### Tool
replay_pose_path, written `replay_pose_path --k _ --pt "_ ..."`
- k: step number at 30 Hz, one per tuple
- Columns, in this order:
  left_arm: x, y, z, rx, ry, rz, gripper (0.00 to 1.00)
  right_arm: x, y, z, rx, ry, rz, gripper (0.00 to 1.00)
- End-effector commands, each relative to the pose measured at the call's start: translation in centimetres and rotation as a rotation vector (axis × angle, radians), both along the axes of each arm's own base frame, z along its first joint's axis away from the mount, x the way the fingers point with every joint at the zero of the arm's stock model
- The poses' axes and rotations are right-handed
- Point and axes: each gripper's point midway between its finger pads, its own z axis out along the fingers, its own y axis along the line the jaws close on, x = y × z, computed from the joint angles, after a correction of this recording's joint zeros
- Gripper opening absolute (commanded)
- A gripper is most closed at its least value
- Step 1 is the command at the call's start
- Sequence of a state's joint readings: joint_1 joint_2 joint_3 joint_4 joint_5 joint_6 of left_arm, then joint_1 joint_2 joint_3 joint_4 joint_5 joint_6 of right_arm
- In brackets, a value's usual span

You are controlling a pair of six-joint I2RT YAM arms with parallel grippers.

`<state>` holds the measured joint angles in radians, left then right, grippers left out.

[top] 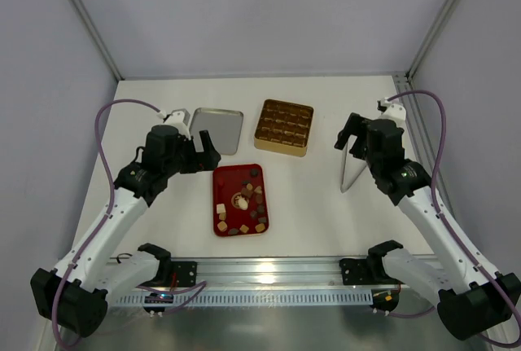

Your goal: Pack the chocolate

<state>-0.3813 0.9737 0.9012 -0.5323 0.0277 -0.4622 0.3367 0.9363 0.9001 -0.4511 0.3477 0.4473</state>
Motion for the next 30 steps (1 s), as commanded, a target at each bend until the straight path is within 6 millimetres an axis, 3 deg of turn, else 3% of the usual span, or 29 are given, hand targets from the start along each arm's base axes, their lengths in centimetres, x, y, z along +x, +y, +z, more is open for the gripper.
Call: replay_pose_path --k 1,5,10,24,30 --pt "0.6 -0.4 2.3 -0.018 -0.063 -0.016 1.00 -0.1 -0.8 0.3 -0.022 0.003 -0.036 1.00" --pt "0.6 -0.4 2.4 -0.022 -0.066 -0.018 1.00 -0.5 -1.5 -1.1 -0.067 0.101 -0.063 1.00" --pt "0.5 -0.6 2.7 -0.031 -0.073 -0.027 1.00 -1.1 -2.5 -4.4 -0.091 0.254 -0.078 1.00" --pt "0.1 -0.7 3.5 -0.048 -0.091 -0.036 1.00 0.8 -2.9 -13.2 -0.007 0.450 -0.116 1.00" --pt "0.1 -0.7 3.4 -0.047 -0.090 -0.038 1.00 2.0 -3.1 -15.7 -0.016 0.495 -0.118 1.00"
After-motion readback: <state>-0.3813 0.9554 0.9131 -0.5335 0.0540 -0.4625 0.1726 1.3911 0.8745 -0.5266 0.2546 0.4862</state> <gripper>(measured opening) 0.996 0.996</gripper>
